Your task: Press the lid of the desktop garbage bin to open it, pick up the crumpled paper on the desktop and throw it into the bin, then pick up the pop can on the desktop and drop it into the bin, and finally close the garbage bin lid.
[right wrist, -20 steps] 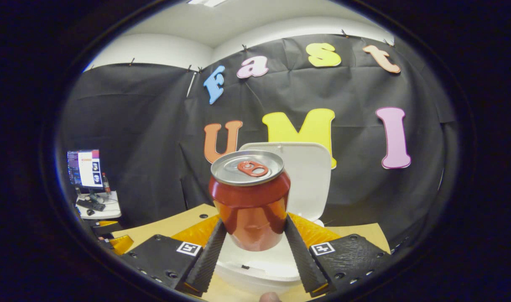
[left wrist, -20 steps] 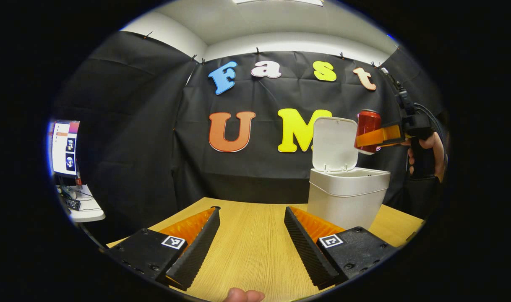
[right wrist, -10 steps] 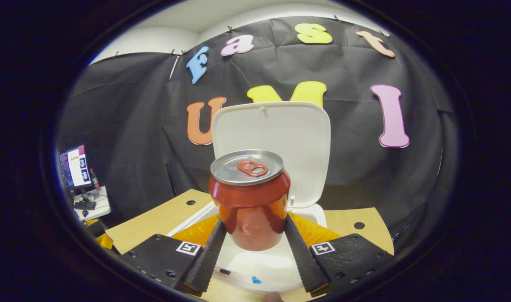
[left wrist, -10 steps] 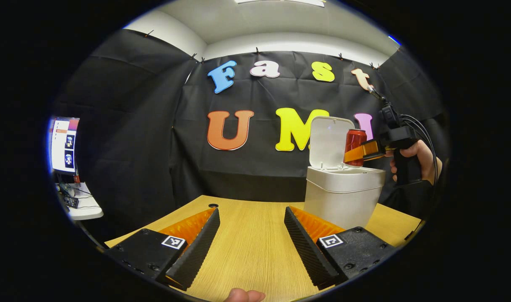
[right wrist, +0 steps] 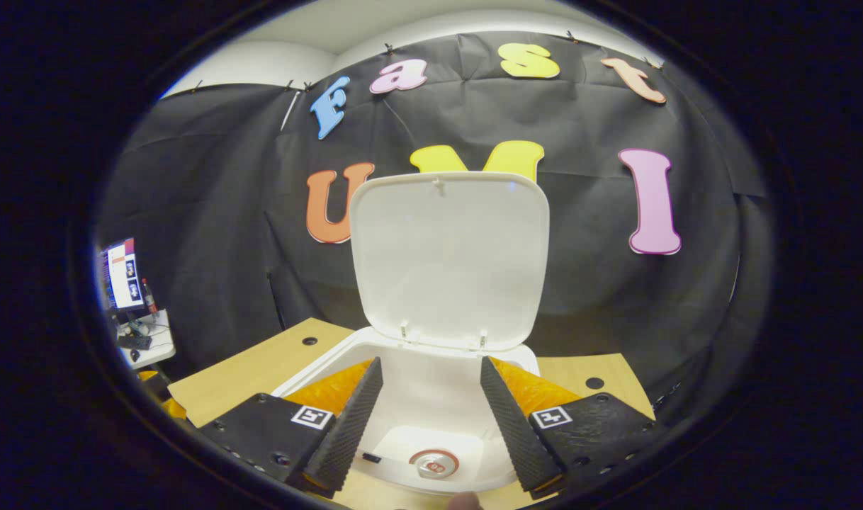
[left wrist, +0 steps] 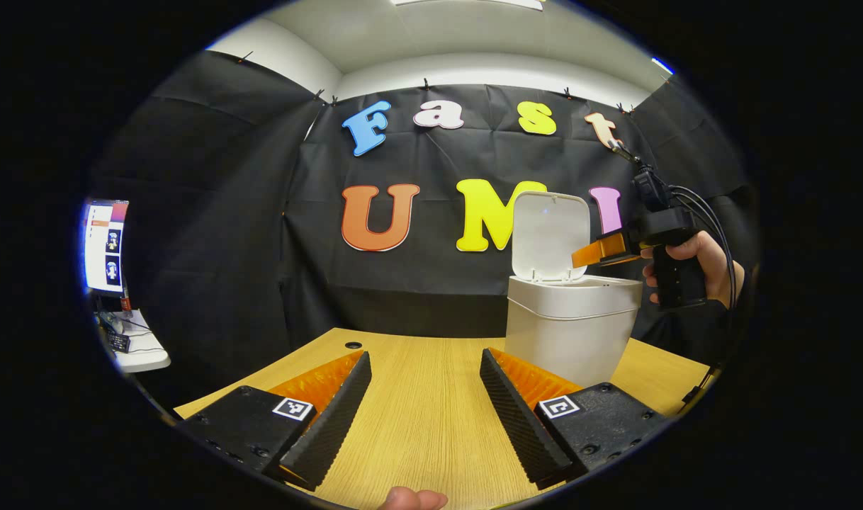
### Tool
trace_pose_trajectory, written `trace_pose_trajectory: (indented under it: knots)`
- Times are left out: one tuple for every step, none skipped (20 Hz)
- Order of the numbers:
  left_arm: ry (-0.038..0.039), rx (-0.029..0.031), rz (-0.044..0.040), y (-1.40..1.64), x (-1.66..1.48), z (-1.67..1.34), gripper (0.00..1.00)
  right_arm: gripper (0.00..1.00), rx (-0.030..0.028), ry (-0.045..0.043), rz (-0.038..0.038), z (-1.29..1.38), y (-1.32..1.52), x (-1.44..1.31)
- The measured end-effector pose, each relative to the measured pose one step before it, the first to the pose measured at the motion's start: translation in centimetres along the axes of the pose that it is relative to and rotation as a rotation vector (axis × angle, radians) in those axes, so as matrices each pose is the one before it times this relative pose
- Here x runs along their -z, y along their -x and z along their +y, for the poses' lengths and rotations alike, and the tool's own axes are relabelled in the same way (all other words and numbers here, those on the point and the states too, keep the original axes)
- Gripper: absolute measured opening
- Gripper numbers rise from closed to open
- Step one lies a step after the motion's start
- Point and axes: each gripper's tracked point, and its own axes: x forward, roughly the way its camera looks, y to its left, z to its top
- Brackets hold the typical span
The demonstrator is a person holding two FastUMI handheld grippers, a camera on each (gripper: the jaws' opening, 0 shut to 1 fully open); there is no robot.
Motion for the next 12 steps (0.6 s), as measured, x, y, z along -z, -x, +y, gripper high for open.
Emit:
trace_pose_trajectory:
  knots:
    - [-0.00048,0.00328,-0.00133,-0.054,0.248,-0.344,0.99,0.89,-0.00328,-0.01501,-0.01418,0.088,0.510,-0.319]
    - [0.00096,0.00436,0.00034,0.011,0.204,-0.337,0.99,0.89,0.00061,-0.01033,-0.01715,0.002,0.572,-0.465]
    - [0.00174,0.00257,0.00290,-0.038,0.250,-0.235,0.99,0.93,0.01135,0.00174,-0.01911,-0.249,0.687,-0.290]
    - [0.00298,0.00361,0.00161,0.010,0.219,-0.311,0.99,0.94,0.01406,0.01134,-0.01982,-0.250,0.654,-0.608]
    - [0.00153,0.00611,-0.00072,-0.086,0.175,-0.332,0.99,0.95,0.01035,0.01548,-0.02344,-0.226,0.446,-0.774]
    - [0.00188,0.00532,-0.00201,-0.029,0.188,-0.387,0.99,0.95,0.00948,0.01192,-0.01967,-0.235,0.381,-0.850]
    - [0.00167,0.00401,-0.00612,-0.074,0.054,-0.338,0.99,0.94,0.00845,-0.00274,-0.01224,-0.273,0.387,-0.607]
    - [0.00558,0.00616,0.00083,-0.153,0.223,-0.342,0.99,0.95,0.00352,-0.00771,-0.00796,-0.148,0.418,-0.682]
    - [0.00791,0.00907,0.00134,-0.135,0.320,-0.438,1.00,0.95,0.00381,-0.00357,-0.00896,-0.053,0.420,-0.672]
    - [0.00780,0.01173,0.00240,-0.093,0.274,-0.394,1.00,0.94,0.00689,0.00370,-0.00961,-0.119,0.326,-0.882]
    - [0.00510,0.00956,0.00323,-0.124,0.251,-0.208,0.99,0.94,0.00528,0.00510,-0.01270,-0.089,0.275,-0.881]
    - [0.00212,0.00272,-0.00164,-0.201,0.133,0.067,0.99,0.94,0.00111,0.00461,-0.01491,0.013,0.137,-0.997]
